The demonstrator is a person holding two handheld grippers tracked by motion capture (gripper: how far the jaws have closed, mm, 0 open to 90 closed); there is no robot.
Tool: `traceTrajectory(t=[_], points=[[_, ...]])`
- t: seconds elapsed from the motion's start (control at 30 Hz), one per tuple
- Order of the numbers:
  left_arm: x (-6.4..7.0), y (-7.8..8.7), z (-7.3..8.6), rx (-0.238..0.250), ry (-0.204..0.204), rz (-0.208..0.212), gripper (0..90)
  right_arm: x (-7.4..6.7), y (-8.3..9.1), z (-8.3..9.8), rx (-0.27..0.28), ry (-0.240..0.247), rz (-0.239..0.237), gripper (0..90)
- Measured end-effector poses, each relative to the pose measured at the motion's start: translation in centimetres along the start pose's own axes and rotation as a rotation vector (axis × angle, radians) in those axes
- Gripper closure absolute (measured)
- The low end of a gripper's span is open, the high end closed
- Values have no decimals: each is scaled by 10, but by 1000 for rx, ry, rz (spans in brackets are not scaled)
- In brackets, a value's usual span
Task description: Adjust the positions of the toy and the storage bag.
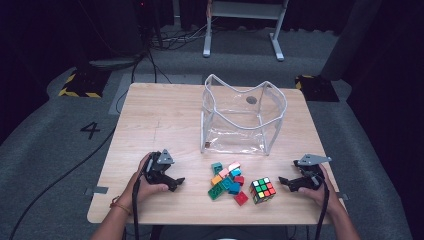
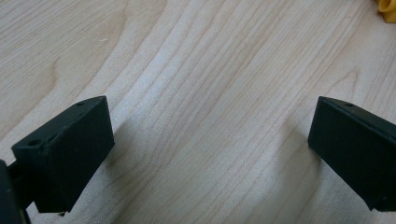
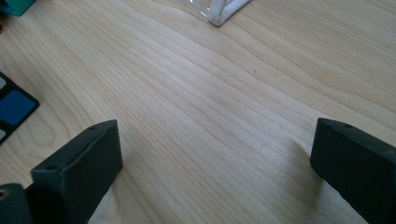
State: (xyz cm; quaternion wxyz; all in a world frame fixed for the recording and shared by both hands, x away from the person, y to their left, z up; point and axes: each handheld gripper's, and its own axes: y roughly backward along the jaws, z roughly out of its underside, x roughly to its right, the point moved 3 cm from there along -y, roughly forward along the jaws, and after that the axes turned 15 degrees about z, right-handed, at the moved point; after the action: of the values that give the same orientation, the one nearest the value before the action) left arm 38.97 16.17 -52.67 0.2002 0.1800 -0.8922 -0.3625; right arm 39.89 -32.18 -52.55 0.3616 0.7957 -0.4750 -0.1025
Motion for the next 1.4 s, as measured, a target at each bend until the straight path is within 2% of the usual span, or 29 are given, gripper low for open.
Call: traceTrajectory(t=[0.4,0.5,0.53,0.57,0.6,0.63,0.67,0.73,0.77,0.8,0.83,0.87,0.9,0.93,0.97,1.03,1.07,1.1,1.17,1.2,1.23,1.27,1.3,1.33,1.37,1.4], points=[[0,0,0,-5,0,13,4,-1,0,0,-3,-5,13,16],[-3,1,-1,-15,-25,12,4,1,0,-1,-5,6,-3,28],[-4,0,-3,-16,-33,19,4,3,0,-1,-4,13,-6,43],[-5,-1,-4,-14,-23,24,4,7,0,-2,17,7,-2,198],[-6,-2,-6,-16,-24,19,4,7,0,-2,17,7,-2,198],[-7,-3,-7,-20,-22,17,4,10,0,-3,43,-10,-9,269],[-7,-4,-8,-17,-13,22,5,13,0,-3,58,-6,-17,265],[-11,-3,-10,-7,-24,16,37,18,-2,-7,77,-17,15,248],[-14,-4,-13,33,-27,16,93,19,-3,-8,79,-24,15,260],[-15,-4,-16,49,-28,3,215,22,-3,-12,88,-44,11,274],[-18,-8,-21,31,-28,9,213,25,-4,-18,90,-44,23,297],[-18,-8,-21,31,-28,9,146,25,-4,-18,90,-44,23,297],[-20,-11,-26,38,-17,25,146,26,-5,-22,89,-29,19,307],[-20,-13,-29,48,-21,25,194,26,-6,-28,100,-28,34,333],[-22,-16,-39,64,-34,36,259,28,-6,-35,105,-18,38,351],[-22,-17,-44,78,-19,45,224,27,-6,-41,112,-17,39,371],[-23,-17,-48,89,-23,43,227,26,-6,-46,116,-12,31,389],[-24,-17,-56,114,-26,30,266,24,-4,-56,133,2,24,414],[-24,-19,-60,129,-38,25,265,22,-4,-61,137,0,17,418],[-23,-20,-63,130,-47,17,283,20,-4,-65,141,-1,10,419],[-23,-22,-69,112,-54,21,283,16,-5,-73,158,6,8,433],[-23,-22,-69,112,-54,21,285,16,-5,-73,158,6,8,433],[-23,-22,-74,126,-52,31,285,14,-6,-76,160,14,7,433],[-21,-22,-79,164,-49,18,305,8,-7,-84,169,36,15,468],[-22,-22,-81,170,-53,7,305,8,-7,-84,169,36,15,468],[-22,-24,-86,177,-29,48,307,7,-8,-86,162,38,19,473]])
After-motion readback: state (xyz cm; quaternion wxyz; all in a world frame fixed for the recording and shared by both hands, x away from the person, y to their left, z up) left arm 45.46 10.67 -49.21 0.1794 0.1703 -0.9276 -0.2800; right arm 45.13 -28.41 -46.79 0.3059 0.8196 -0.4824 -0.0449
